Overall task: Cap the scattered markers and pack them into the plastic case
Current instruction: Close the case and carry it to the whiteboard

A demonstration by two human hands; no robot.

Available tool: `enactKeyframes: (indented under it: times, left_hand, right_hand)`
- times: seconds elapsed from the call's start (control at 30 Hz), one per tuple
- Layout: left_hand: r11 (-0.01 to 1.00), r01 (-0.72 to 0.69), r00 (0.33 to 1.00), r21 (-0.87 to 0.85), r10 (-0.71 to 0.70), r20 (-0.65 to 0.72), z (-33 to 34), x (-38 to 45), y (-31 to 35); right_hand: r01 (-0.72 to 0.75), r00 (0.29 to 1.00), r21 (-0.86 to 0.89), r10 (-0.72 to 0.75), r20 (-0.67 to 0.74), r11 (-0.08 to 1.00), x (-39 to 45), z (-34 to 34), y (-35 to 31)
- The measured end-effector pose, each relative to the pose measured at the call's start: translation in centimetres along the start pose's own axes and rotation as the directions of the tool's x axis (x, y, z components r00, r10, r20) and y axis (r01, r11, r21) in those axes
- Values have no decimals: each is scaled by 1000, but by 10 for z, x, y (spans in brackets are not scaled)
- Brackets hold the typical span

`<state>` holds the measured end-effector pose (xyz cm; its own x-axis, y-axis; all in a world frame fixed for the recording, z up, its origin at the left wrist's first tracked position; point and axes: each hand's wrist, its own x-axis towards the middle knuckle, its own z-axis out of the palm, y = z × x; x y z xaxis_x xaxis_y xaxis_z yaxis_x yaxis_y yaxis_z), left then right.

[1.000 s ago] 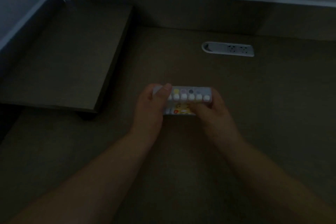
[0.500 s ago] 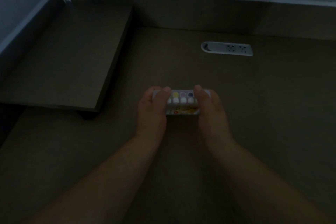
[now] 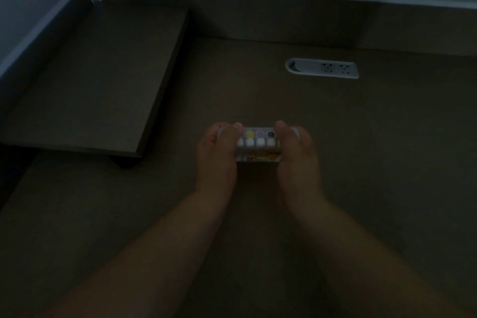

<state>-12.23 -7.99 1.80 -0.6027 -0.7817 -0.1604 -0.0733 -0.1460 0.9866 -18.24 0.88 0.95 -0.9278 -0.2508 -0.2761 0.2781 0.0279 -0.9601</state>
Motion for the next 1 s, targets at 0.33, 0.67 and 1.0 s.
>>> enactKeyframes:
  times: [0.33, 0.67, 1.0]
  left_hand:
    - [998, 66, 989, -10, -64, 136, -11, 5, -4]
    - [871, -54, 905, 489, -165, 393, -43, 19, -15]
    - [950, 259, 877, 176, -308, 370, -33, 14, -2]
  right_hand:
    - [6, 998, -62, -2, 68, 998, -1, -7, 0]
    - [-57, 996, -62, 61, 65, 996, 8, -13, -11]
    - [-231, 955, 187, 186, 229, 955, 1, -41, -12]
